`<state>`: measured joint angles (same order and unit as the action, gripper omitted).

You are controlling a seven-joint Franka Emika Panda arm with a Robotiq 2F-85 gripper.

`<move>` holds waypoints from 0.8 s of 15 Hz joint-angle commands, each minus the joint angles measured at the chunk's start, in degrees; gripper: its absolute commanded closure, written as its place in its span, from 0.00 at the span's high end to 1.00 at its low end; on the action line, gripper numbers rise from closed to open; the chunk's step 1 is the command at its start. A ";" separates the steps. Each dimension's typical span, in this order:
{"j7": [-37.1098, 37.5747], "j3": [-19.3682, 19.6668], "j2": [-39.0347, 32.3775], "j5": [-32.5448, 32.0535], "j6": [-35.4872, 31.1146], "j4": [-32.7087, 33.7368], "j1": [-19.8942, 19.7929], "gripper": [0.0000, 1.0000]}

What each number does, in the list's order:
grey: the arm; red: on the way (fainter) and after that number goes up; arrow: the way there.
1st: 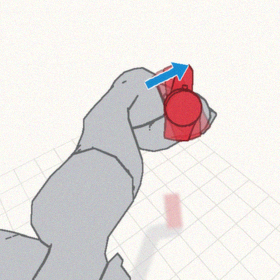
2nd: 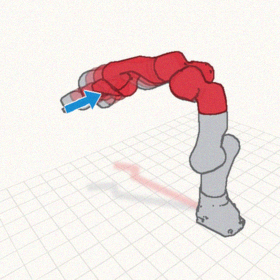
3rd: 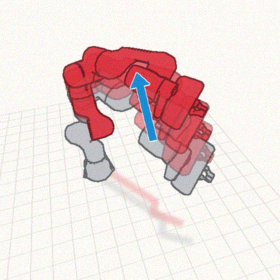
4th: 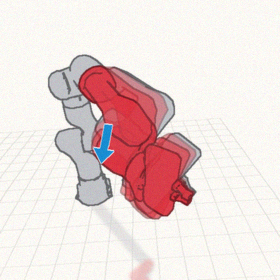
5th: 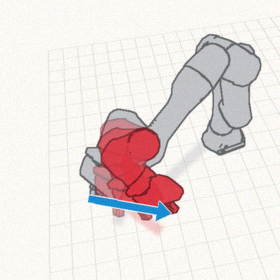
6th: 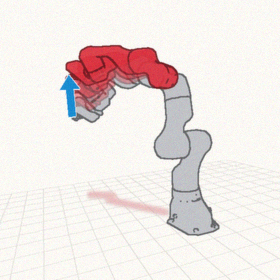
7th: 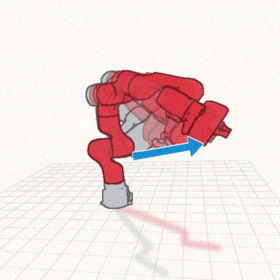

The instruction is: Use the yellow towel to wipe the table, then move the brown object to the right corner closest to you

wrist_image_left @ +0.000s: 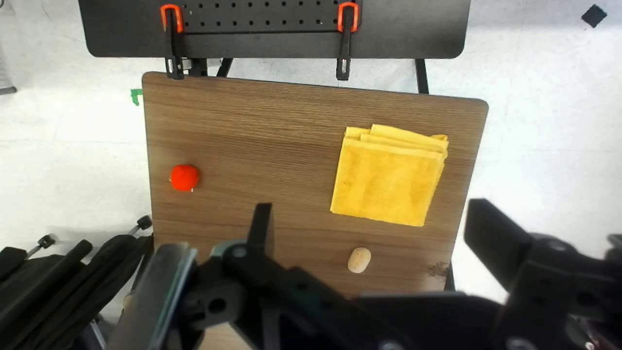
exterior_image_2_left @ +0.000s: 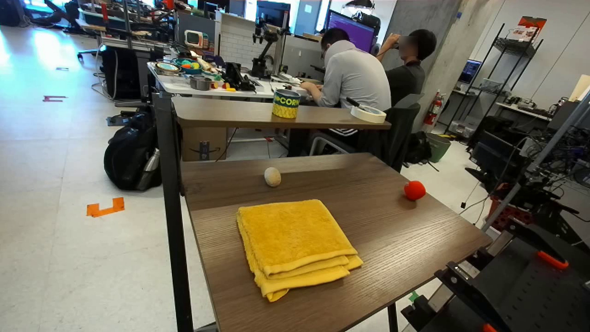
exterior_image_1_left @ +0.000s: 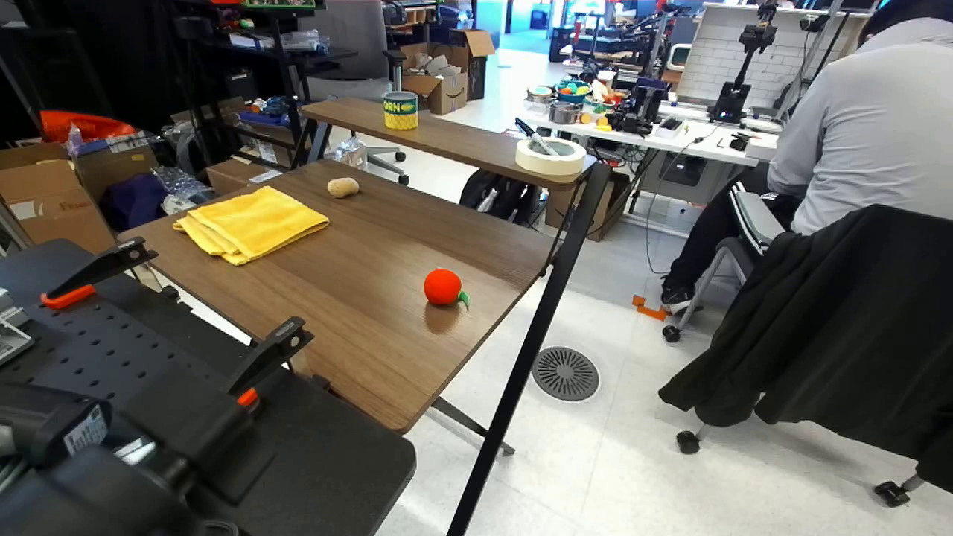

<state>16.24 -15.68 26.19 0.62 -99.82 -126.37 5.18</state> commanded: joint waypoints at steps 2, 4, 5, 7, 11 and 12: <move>2.27 -0.26 -0.77 -0.52 -2.59 0.63 1.04 1.00; 5.94 -0.85 -2.51 0.70 -11.33 -0.21 0.69 1.00; 7.58 -1.20 -3.68 0.17 -15.14 -0.54 0.34 1.00; 10.88 -1.12 -8.55 -0.44 -23.87 -1.85 -0.71 1.00; 9.89 0.17 -9.23 -0.32 -22.73 -2.60 0.64 1.00; 9.88 0.15 -9.05 -0.31 -22.67 -2.51 0.67 1.00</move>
<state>25.92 -16.26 17.26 0.60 -122.66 -129.01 5.06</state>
